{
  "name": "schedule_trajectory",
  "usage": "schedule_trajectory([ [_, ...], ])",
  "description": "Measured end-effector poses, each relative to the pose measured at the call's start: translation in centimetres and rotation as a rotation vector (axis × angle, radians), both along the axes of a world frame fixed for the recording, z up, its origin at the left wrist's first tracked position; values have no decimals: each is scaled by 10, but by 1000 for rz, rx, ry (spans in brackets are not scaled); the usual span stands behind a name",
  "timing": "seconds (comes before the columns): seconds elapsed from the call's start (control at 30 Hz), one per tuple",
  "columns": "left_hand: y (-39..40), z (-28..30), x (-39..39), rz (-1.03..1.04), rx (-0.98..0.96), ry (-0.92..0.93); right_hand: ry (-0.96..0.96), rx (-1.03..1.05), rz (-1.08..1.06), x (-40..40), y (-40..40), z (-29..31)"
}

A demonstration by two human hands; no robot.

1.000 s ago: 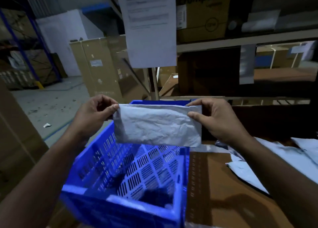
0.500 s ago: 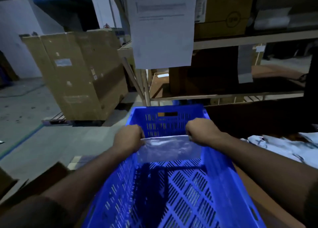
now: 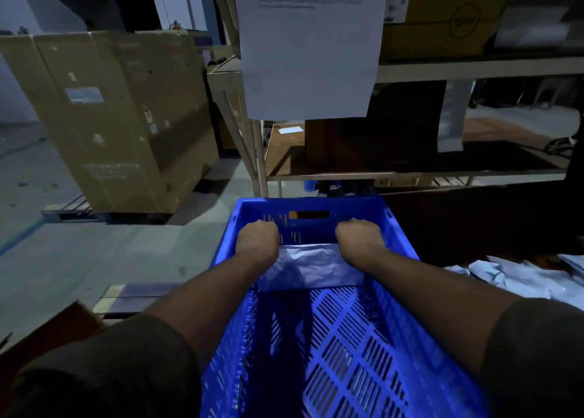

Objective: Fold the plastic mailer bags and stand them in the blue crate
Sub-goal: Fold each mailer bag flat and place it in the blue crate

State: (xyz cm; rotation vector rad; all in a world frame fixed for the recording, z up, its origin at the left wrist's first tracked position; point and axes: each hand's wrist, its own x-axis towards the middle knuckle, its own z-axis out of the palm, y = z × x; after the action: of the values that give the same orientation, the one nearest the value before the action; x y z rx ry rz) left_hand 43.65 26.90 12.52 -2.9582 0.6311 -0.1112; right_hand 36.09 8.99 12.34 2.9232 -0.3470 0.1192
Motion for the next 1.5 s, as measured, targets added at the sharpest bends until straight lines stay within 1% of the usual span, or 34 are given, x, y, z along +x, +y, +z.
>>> schedule_trajectory([
  [0.17, -8, 1, 11, 4, -72, -12, -62, -3, -44, 11, -2, -7],
  [0.43, -7, 3, 21, 43, -206, 36, -74, 67, -28, 16, -3, -8],
  [0.6, -7, 6, 16, -11, -195, -37, -79, 130, 25, 15, 4, -5],
  [0.67, -7, 7, 10, -60, -128, -57, 36, 173, 14, 18, 12, -8],
  [0.7, -9, 6, 5, -81, -77, -49, 137, 202, 3, 21, 16, -11],
  [0.73, -12, 2, 2, -89, -21, -9, 261, 234, -15, 25, 20, -14],
  [0.8, -20, -7, -2, -60, 62, 153, 467, 262, -65, 34, 26, -22],
  [0.83, -22, -13, -1, -42, 96, 243, 498, 265, -74, 37, 28, -26],
  [0.9, -22, -18, 1, -32, 180, 386, 496, 292, -74, 40, 30, -30],
  [0.97, -20, -20, 1, -33, 247, 431, 506, 312, -74, 38, 29, -34],
  [1.1, -17, -14, -12, -79, 218, 357, 445, 278, -24, 24, 30, -30],
  [1.2, -21, 1, -34, -132, 178, 272, 427, 262, 11, 1, 30, -9],
  [1.27, -23, 12, -52, -166, 147, 231, 371, 306, 47, -22, 24, 9],
  [1.33, -27, 21, -70, -248, 24, 148, 267, 364, 85, -55, 14, 26],
  [1.4, -35, 32, -88, -298, -157, 58, 100, 418, 95, -94, 1, 39],
  [1.5, -58, 49, -120, -381, -404, -14, -165, 602, 74, -154, -23, 49],
])
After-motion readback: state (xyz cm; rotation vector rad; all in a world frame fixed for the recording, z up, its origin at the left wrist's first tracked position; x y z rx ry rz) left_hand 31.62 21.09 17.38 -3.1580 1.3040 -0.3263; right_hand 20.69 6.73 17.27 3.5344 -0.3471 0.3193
